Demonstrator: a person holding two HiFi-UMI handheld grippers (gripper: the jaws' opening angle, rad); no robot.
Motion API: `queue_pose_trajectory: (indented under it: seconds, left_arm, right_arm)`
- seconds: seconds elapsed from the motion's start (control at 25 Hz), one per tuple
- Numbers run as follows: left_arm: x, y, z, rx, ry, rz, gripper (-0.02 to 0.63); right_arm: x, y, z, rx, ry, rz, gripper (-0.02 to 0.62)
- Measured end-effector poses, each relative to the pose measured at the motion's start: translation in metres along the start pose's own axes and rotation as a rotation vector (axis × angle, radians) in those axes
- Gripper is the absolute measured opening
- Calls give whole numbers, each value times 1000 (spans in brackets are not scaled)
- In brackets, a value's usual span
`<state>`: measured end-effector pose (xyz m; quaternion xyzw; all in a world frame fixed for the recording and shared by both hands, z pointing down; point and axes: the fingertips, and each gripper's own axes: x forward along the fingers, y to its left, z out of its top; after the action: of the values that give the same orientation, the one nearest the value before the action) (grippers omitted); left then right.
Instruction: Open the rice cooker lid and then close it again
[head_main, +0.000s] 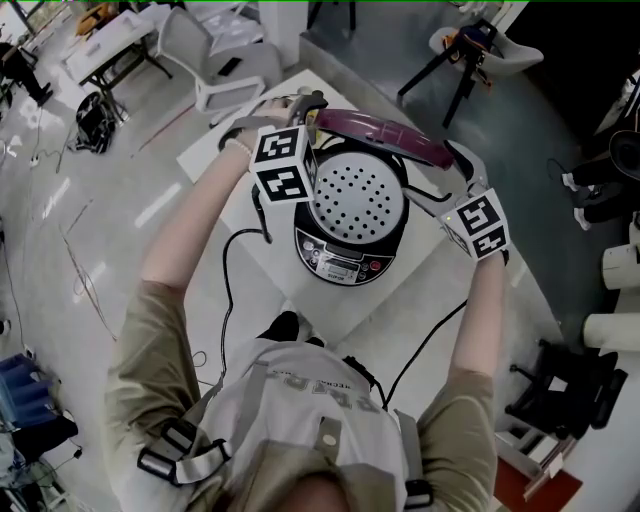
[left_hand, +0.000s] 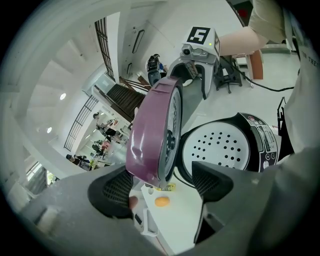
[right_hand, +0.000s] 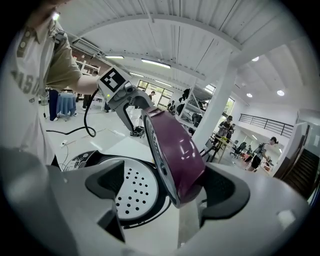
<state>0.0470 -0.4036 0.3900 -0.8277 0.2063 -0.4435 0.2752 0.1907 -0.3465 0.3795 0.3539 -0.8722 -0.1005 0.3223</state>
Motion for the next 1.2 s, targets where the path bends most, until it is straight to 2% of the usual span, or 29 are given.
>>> queue_pose_trajectory:
  seconds: [0.84, 1.2]
  left_arm:
    - [-20, -81, -18, 32, 65, -84, 382]
    - [-22, -104, -25, 43, 89, -97, 385]
  right_arm:
    - [-16, 72, -25, 28, 25, 89, 466]
    - [-18, 93, -36, 38, 42, 113, 466]
